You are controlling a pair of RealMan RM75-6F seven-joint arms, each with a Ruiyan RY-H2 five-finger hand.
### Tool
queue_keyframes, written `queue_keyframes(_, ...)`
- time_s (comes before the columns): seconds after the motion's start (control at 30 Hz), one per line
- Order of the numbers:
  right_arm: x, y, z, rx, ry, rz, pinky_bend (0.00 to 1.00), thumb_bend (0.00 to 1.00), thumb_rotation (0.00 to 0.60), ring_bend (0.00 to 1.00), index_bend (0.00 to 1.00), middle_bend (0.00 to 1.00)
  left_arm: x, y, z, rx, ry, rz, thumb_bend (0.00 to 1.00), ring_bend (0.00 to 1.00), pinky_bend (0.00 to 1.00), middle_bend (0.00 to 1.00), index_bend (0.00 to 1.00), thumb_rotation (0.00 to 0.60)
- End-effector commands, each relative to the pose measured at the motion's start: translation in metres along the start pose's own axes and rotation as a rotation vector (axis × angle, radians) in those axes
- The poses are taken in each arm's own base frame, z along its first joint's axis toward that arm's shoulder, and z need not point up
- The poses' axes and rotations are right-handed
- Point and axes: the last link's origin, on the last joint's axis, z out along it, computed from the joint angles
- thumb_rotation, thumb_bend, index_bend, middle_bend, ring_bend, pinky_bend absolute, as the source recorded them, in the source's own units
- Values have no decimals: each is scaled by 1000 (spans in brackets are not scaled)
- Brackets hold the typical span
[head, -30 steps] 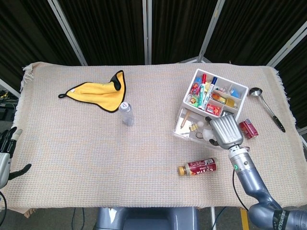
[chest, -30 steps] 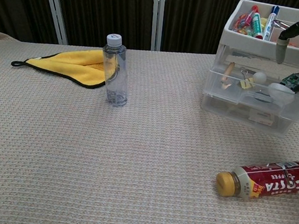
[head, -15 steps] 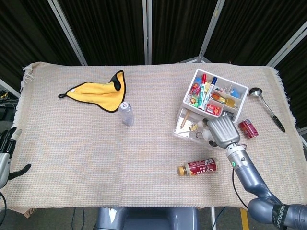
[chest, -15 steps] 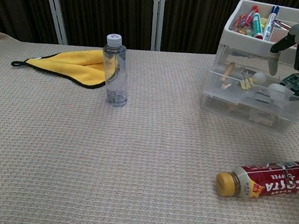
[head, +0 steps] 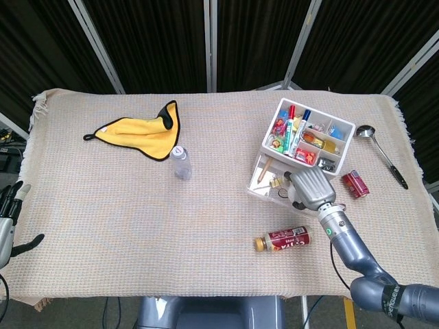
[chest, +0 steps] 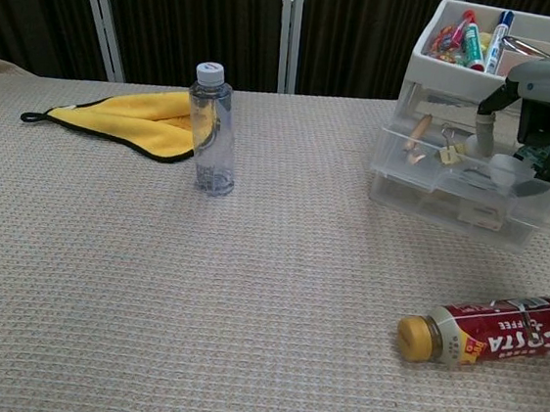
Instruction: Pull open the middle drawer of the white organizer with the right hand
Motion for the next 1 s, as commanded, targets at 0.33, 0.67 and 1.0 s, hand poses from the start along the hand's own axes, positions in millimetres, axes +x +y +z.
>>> queue_keyframes(0.33,-4,-8,3,18,13,18,730,176,600,1000,576,1000,0,-2,1,1,-6,-8,128,0,0,0,0,600)
queue_keyframes(0.67,-1,-4,-1,3,25,3,730,263,600,1000,598,1000,1,-1,0,-5,-4,-13,128,0,0,0,0,600)
queue_keyframes(1.0,21,-6,-19,-1,106,-20,729,273,600,1000,600,1000,1,0,1,-3,-3,-8,131,0,0,0,0,600)
